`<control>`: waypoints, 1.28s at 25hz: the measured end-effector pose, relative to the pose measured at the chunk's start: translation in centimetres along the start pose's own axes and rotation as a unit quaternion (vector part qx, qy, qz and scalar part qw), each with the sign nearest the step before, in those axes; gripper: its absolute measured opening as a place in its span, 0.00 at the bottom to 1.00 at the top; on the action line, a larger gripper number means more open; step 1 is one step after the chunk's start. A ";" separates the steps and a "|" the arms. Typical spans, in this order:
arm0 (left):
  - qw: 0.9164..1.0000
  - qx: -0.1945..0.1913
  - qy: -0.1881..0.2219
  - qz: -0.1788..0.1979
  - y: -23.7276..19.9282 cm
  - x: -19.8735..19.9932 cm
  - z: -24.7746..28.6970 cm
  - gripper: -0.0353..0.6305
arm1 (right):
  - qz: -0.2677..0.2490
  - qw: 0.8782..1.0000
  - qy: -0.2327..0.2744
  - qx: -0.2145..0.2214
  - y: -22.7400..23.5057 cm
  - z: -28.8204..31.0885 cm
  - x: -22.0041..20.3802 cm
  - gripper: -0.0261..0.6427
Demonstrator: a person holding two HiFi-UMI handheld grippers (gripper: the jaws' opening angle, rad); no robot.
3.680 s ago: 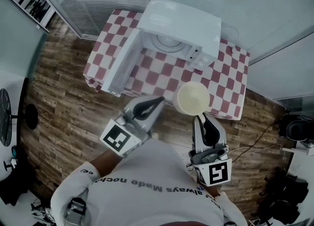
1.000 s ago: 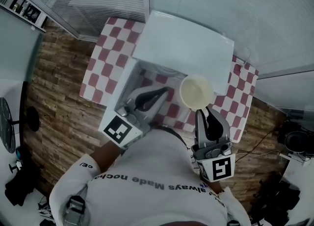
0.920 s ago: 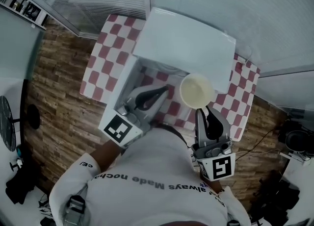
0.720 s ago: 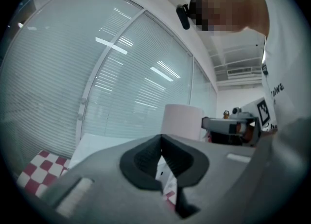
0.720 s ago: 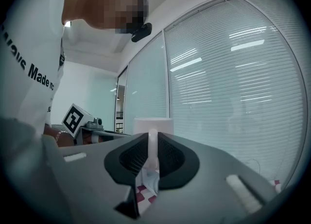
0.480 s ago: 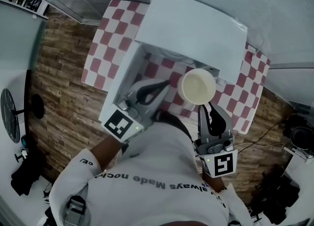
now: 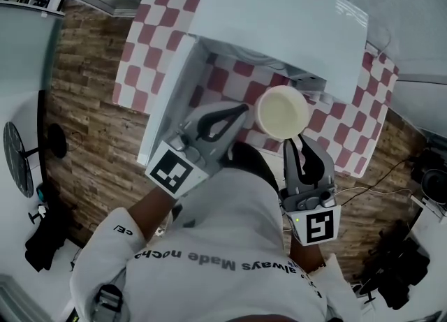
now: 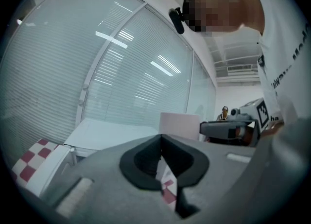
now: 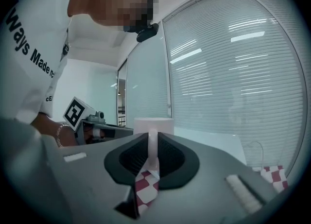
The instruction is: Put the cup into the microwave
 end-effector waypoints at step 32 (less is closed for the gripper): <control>0.997 0.064 -0.034 -0.010 -9.0 -14.8 -1.0 0.06 | -0.024 0.996 -0.064 -0.058 1.5 3.6 -18.2 0.10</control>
Point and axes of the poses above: the fingertips, and each gripper's own axes: z forward along the fingers, y to its right, x out of its top, the point moved 1 cm from there along -z, backward along the fingers, and after that the axes turned 10 degrees about y, right-handed, at the moved point
